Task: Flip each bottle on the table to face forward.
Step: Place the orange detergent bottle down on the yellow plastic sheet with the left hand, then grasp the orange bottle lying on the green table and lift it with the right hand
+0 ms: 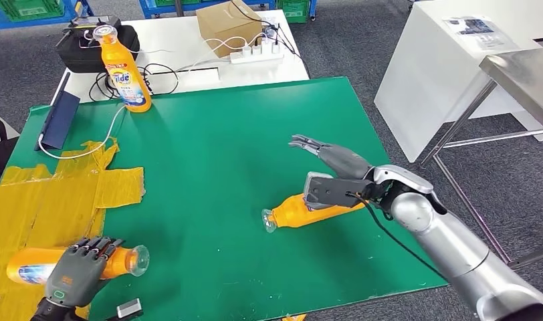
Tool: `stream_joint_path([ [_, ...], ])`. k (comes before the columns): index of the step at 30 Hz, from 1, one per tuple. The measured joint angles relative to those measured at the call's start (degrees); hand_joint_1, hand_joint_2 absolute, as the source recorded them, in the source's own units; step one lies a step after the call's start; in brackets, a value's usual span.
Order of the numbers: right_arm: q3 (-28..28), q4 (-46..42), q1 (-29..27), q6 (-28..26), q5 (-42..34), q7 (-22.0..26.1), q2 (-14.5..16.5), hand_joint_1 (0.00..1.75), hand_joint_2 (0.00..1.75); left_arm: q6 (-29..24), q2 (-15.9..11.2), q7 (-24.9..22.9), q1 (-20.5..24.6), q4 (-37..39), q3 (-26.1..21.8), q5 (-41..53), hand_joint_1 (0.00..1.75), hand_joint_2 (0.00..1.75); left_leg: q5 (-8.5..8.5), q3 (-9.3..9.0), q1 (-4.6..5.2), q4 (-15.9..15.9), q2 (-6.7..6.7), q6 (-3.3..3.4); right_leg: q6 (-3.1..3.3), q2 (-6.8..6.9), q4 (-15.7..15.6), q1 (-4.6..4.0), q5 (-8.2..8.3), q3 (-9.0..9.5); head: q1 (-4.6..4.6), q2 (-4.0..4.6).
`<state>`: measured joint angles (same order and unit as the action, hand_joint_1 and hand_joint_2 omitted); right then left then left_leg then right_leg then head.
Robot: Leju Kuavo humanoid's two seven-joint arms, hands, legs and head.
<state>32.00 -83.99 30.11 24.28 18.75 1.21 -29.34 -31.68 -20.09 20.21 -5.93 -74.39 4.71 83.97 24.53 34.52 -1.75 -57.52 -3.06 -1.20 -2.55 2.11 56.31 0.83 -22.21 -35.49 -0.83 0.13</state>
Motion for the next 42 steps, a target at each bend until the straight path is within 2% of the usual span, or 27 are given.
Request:
stream_joint_path([
  [1, 0.67, 0.76, 1.04, 0.65, -0.16, -0.07, -0.76, 0.00, 1.75, 0.78, -0.53, 0.30, 1.05, 2.03, 1.14, -0.27, 0.16, 1.75, -0.01, 0.00, 0.00, 0.00, 0.00, 0.01, -0.01, 0.00, 0.00, 0.00, 0.01, 0.01, 0.00, 0.00],
  [2, 1.39, 1.58, 2.00, 1.19, -0.26, -0.13, -1.40, 0.00, 1.75, 1.61, -0.99, 0.66, 2.16, 3.91, 2.27, -0.69, 0.00, 1.75, -0.03, 0.00, 0.00, 0.00, 0.02, 0.02, -0.01, 0.01, 0.00, 0.01, 0.01, 0.02, 0.00, 0.00],
  [8, 6.84, 7.05, 6.57, 2.33, 0.66, 0.19, -3.94, 0.00, 1.75, 7.28, -2.41, 2.43, 10.09, 12.84, 8.09, -6.62, 0.00, 1.75, -0.13, -0.13, 0.00, 0.01, 0.40, 0.09, -0.01, 0.42, 0.01, 0.02, 0.00, 0.32, 0.03, 0.00],
  [12, 9.11, 9.31, 7.53, 2.23, 0.95, 0.61, -4.82, 0.00, 1.75, 8.14, -2.79, 2.91, 12.89, 15.70, 10.03, -8.10, 0.00, 1.75, -0.18, -0.19, 0.02, 0.03, 0.48, 0.12, -0.02, 0.50, 0.00, 0.05, 0.00, 0.42, 0.02, 0.00],
  [17, 11.00, 10.94, 8.51, 2.19, 1.43, 0.74, -5.67, 0.00, 1.75, 9.31, -2.89, 4.12, 14.33, 17.14, 10.93, -11.74, 0.00, 1.75, -0.29, -0.24, 0.07, 0.02, 0.58, 0.16, -0.07, 0.57, -0.01, 0.12, 0.04, 0.48, 0.03, 0.00],
  [21, 12.59, 13.33, 8.49, 2.54, 1.61, 2.47, -6.85, 0.00, 1.75, 13.83, -3.25, 7.69, 15.17, 17.14, 10.92, -19.35, 0.00, 1.75, -0.33, -0.27, 0.09, 0.01, 0.58, 0.16, -0.12, 0.57, -0.01, 0.13, 0.09, 0.48, 0.04, 0.00],
  [25, 13.75, 16.76, 5.68, 1.26, 2.11, 5.77, -8.09, 0.00, 1.75, 19.59, -3.46, 11.70, 16.05, 16.89, 10.88, -25.69, 0.00, 1.75, -0.33, -0.23, 0.11, 0.01, 0.71, 0.16, -0.13, 0.71, -0.01, 0.14, 0.08, 0.53, 0.01, 0.00],
  [30, 14.72, 19.36, 3.37, 0.44, 2.78, 6.90, -8.65, 0.00, 1.75, 20.75, -3.50, 12.93, 16.51, 16.87, 10.84, -28.05, 0.00, 1.75, -0.33, -0.19, 0.14, 0.01, 0.70, 0.17, -0.14, 0.73, -0.02, 0.16, 0.08, 0.46, 0.03, 0.00],
  [33, 14.97, 20.16, 2.87, 0.90, 3.77, 6.95, -8.89, 0.00, 1.75, 23.09, -3.33, 15.21, 16.52, 16.29, 10.56, -33.42, 0.00, 1.75, -0.33, -0.21, 0.14, 0.01, 0.69, 0.17, -0.13, 0.74, -0.03, 0.16, 0.08, 0.44, 0.03, 0.00],
  [36, 15.66, 21.92, 2.49, 0.69, 7.27, 7.81, -8.78, 0.00, 1.75, 29.17, -1.86, 17.72, 16.68, 14.81, 9.20, -41.91, 0.00, 1.75, -0.33, -0.23, 0.15, -0.01, 0.69, 0.17, -0.13, 0.75, -0.04, 0.16, 0.08, 0.42, 0.03, 0.00],
  [41, 18.32, 27.61, 1.66, -3.18, 16.09, 9.28, -7.55, 0.00, 1.75, 36.25, 3.13, 19.14, 18.16, 12.74, 6.96, -50.68, 0.00, 1.75, -0.22, -0.61, 0.11, -0.01, 0.64, 0.23, -0.16, 0.72, -0.22, 0.13, 0.02, 0.46, 0.02, 0.00],
  [42, 18.78, 29.06, 1.28, -4.80, 18.10, 9.28, -7.06, 0.23, 1.75, 36.90, 4.07, 19.23, 18.61, 12.55, 6.67, -51.50, 0.00, 1.75, -0.10, -0.89, 0.09, 0.00, 0.63, 0.25, -0.19, 0.71, -0.28, 0.11, -0.08, 0.54, 0.03, 0.00],
])
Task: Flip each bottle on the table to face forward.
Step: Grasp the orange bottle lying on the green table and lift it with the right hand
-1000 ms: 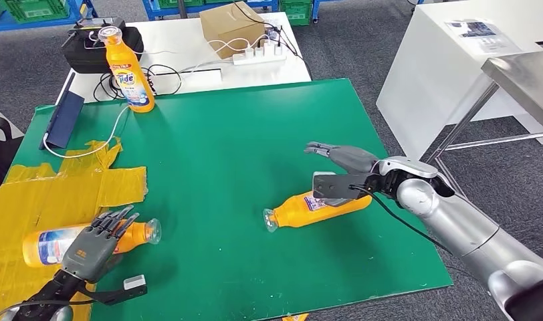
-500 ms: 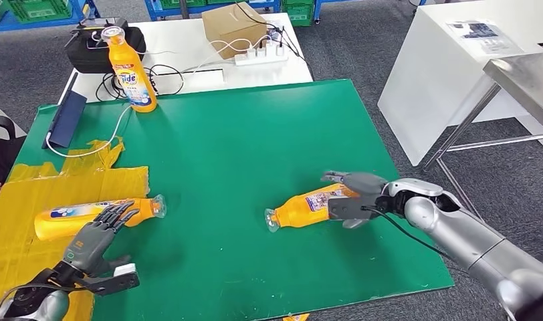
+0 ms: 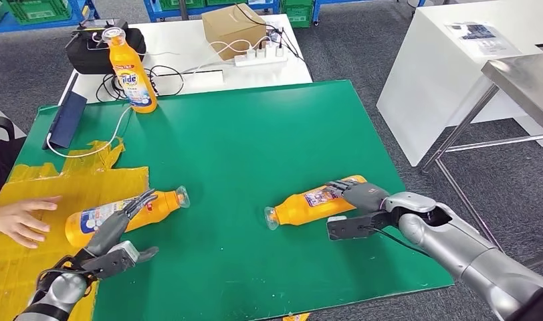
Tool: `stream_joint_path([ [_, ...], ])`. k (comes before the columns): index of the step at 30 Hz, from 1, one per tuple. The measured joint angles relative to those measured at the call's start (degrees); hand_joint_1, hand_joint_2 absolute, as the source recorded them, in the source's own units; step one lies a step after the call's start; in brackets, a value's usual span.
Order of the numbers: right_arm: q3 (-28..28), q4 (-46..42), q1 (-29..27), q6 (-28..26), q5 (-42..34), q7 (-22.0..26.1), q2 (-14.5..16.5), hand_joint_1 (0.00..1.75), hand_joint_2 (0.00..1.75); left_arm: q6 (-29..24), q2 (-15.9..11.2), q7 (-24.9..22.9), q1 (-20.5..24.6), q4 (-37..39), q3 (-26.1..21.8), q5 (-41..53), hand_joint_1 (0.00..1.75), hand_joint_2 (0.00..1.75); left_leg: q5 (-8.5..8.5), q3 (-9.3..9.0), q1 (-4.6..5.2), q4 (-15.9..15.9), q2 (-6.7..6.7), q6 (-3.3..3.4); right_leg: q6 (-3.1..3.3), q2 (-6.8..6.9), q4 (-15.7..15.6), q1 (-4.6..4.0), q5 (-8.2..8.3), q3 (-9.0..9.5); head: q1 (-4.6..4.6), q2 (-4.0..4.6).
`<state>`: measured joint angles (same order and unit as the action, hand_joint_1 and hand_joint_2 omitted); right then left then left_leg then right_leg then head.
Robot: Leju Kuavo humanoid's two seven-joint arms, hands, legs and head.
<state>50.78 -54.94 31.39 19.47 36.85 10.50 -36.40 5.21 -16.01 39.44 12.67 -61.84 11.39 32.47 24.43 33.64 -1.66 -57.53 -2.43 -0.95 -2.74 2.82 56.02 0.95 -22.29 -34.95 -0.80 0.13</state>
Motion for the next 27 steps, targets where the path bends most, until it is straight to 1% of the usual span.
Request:
stream_joint_path([
  [3, 0.81, 4.50, -1.23, -4.78, 5.44, -0.78, 1.87, 1.54, 1.75, 1.33, 2.26, 0.28, 1.03, -0.44, -0.52, -1.62, 0.00, 1.75, 0.53, -1.16, -0.10, 0.03, -0.01, 0.07, -0.05, 0.03, -0.17, -0.06, -0.65, 0.96, -0.02, 0.00],
  [4, 0.87, 5.85, -1.60, -6.05, 6.76, -1.28, 2.46, 1.75, 1.75, 1.63, 2.77, 0.33, 1.24, -0.55, -0.57, -2.01, 0.00, 1.75, 0.71, -1.54, -0.14, 0.04, -0.01, 0.09, -0.06, 0.03, -0.23, -0.09, -0.83, 1.39, -0.02, 0.00],
  [6, 0.81, 8.59, -2.23, -7.96, 9.21, -2.52, 3.71, 1.75, 1.75, 1.99, 3.57, 0.36, 1.70, -0.82, -0.64, -2.58, 0.00, 1.75, 0.99, -2.19, -0.22, 0.06, -0.05, 0.12, -0.06, 0.01, -0.37, -0.11, -1.01, 2.10, -0.03, 0.00],
  [8, 0.50, 10.83, -2.39, -8.75, 10.94, -3.35, 4.80, 1.75, 1.75, 2.13, 4.03, 0.35, 2.45, -1.21, -0.68, -2.85, 0.00, 1.75, 1.14, -2.54, -0.24, 0.05, -0.17, 0.17, -0.03, -0.06, -0.48, -0.12, -1.06, 2.48, -0.03, 0.00],
  [17, -2.67, 15.94, -2.21, -8.63, 15.79, -3.76, 7.43, 1.75, 1.75, 3.28, 5.27, 0.52, 5.30, -3.79, -1.56, -4.01, 0.00, 1.75, 1.31, -3.03, -0.23, -0.02, -0.33, 0.51, -0.06, -0.20, -0.92, -0.12, -1.03, 3.17, -0.04, 0.00],
  [20, -4.07, 17.26, -2.18, -8.82, 15.62, -4.28, 8.51, 1.75, 1.75, 4.57, 5.66, 0.25, 5.94, -4.62, -1.80, -5.52, 0.00, 1.75, 1.37, -3.05, -0.24, -0.02, -0.35, 0.60, -0.09, -0.24, -1.05, -0.11, -1.05, 3.34, -0.05, 0.00],
  [23, -7.47, 18.48, -2.73, -10.11, 12.42, -6.60, 10.66, 1.75, 1.75, 7.70, 6.10, -0.95, 5.53, -6.72, -3.13, -9.90, 0.00, 1.75, 1.33, -2.83, -0.24, -0.01, -0.39, 0.68, -0.26, -0.38, -1.16, -0.10, -1.14, 3.31, -0.05, 0.00],
  [25, -10.25, 19.06, -3.28, -11.67, 10.03, -7.69, 12.53, 1.75, 1.75, 9.64, 6.31, -2.03, 4.61, -8.47, -4.35, -12.68, 0.00, 0.87, 1.27, -2.57, -0.23, 0.00, -0.44, 0.73, -0.37, -0.51, -1.19, -0.09, -1.09, 3.20, -0.05, 0.00],
  [27, -13.97, 19.17, -3.62, -14.24, 4.93, -6.53, 15.10, 1.75, 1.75, 12.68, 6.65, -4.01, 2.25, -11.07, -6.20, -17.16, 0.00, 0.00, 1.16, -2.25, -0.22, 0.01, -0.65, 0.75, -0.47, -0.72, -1.17, -0.07, -0.77, 3.24, -0.06, 0.00],
])
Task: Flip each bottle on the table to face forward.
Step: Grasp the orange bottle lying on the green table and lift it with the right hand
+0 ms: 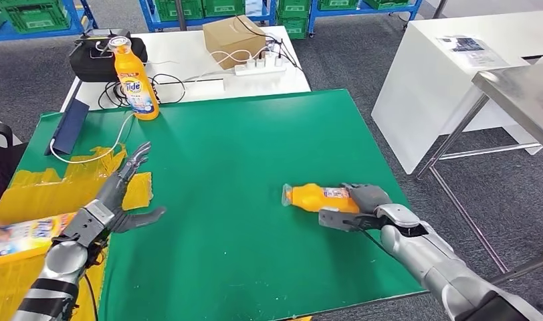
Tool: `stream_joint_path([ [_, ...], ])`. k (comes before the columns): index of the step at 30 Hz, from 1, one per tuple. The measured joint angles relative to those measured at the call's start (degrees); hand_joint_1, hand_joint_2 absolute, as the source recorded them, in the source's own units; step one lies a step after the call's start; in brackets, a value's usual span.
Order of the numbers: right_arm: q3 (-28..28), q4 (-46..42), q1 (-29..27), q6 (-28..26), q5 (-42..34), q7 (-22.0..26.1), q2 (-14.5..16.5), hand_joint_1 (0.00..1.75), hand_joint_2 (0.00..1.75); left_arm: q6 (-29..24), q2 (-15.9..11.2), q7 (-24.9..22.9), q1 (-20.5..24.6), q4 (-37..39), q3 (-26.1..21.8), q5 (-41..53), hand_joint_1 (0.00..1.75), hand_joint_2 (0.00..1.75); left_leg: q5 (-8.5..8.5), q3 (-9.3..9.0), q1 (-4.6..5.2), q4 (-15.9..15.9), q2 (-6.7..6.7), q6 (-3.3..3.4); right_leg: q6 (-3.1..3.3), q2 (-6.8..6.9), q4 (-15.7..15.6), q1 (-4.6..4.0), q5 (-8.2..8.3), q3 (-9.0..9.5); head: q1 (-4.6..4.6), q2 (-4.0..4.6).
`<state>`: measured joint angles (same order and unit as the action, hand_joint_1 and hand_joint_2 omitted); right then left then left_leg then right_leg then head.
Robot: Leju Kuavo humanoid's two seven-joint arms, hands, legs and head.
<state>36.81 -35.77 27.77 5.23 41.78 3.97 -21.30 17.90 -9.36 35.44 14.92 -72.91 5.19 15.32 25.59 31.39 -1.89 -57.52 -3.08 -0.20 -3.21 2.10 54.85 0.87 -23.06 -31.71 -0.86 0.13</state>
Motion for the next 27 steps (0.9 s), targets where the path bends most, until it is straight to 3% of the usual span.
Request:
stream_joint_path([
  [3, -8.77, -3.40, -1.69, -0.60, -13.80, 4.75, 5.12, 1.75, 1.75, 7.10, 1.40, -3.58, -6.72, -6.32, -4.49, -10.57, 0.00, 0.00, -0.09, 0.30, -0.02, 0.01, -0.72, -0.04, -0.11, -0.66, 0.08, -0.03, 0.77, -0.29, -0.01, 0.00],
  [7, -17.25, -18.40, -7.35, 3.41, -28.51, 3.55, 12.27, 1.75, 1.75, 13.95, 5.00, -8.97, -14.12, -15.68, -9.51, -22.18, 0.00, 1.75, -0.36, 1.30, 0.03, -0.04, -0.76, -0.19, -0.11, -0.76, 0.37, -0.04, 0.87, -1.56, 0.08, 0.00],
  [10, -19.46, -29.93, -10.05, 4.33, -33.20, 2.19, 16.33, 1.75, 1.75, 14.57, 7.49, -11.27, -17.42, -20.85, -10.53, -25.08, 0.00, 1.75, -0.68, 2.12, 0.03, -0.03, -0.14, -0.31, -0.08, -0.13, 0.48, -0.08, 0.83, -2.27, 0.08, 0.00],
  [14, -19.10, -38.35, -11.45, 4.99, -33.85, 2.04, 19.86, 1.75, 1.75, 13.47, 9.59, -11.37, -19.72, -25.00, -10.54, -23.76, 0.00, 1.75, -0.70, 2.36, 0.02, 0.00, -0.01, -0.37, -0.04, -0.02, 0.54, -0.09, 0.81, -2.48, 0.04, 0.00],
  [27, -14.26, -43.04, -12.43, 6.07, -32.58, 1.88, 23.50, 1.75, 1.75, 13.58, 11.03, -12.21, -20.85, -27.98, -8.20, -23.75, 0.00, 1.75, -0.71, 2.40, 0.03, 0.00, 0.04, -0.42, -0.02, -0.03, 0.55, -0.09, 0.81, -2.54, 0.04, 0.00],
])
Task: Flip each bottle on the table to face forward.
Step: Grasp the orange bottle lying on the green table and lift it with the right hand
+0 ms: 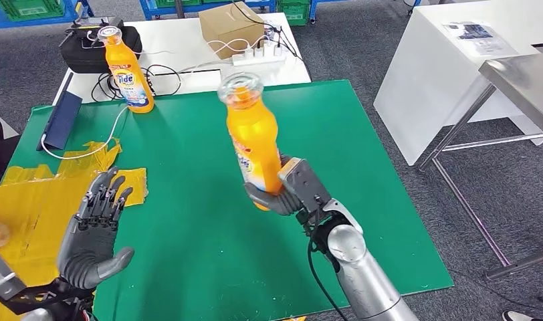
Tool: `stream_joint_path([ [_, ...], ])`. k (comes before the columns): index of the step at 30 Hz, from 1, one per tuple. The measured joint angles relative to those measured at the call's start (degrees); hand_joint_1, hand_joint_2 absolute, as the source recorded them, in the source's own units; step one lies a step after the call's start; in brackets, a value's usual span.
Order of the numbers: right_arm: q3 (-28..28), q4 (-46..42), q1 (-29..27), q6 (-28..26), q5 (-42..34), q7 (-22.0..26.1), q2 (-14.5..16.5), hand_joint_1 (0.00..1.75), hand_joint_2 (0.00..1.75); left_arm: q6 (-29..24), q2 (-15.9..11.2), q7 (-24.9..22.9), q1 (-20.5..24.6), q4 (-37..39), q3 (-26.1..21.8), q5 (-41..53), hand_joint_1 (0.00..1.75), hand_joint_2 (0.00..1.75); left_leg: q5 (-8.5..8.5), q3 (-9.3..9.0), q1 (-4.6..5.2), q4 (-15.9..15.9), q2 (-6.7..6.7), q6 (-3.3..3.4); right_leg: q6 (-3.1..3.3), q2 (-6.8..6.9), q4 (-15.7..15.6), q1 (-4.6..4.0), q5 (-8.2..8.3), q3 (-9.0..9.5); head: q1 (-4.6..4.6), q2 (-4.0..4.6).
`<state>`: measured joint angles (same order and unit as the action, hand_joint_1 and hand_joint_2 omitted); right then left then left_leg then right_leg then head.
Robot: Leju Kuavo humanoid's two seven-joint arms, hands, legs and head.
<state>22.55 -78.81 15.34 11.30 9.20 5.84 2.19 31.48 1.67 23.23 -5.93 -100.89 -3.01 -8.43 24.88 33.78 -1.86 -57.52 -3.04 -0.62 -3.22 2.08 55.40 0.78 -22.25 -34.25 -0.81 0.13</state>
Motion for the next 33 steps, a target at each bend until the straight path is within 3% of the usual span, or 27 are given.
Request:
stream_joint_path([
  [15, 21.15, 11.15, 4.54, 0.59, 3.12, -2.38, 4.14, 1.75, 1.75, -1.08, 0.33, -1.83, 3.89, 1.54, 7.94, -1.10, 0.00, 1.75, -0.01, 0.05, 0.00, 0.00, 0.04, 0.00, 0.01, 0.01, 0.03, 0.00, -0.01, -0.06, 0.01, 0.00],
  [33, 24.31, 14.17, 6.83, 0.71, 3.04, -2.87, 4.32, 1.75, 1.75, -1.23, 0.32, -1.81, 4.43, 2.94, 8.15, -1.10, 0.00, 1.75, -0.02, 0.05, 0.00, 0.00, 0.05, -0.01, 0.01, 0.01, 0.03, 0.00, 0.00, -0.07, 0.01, 0.00],
])
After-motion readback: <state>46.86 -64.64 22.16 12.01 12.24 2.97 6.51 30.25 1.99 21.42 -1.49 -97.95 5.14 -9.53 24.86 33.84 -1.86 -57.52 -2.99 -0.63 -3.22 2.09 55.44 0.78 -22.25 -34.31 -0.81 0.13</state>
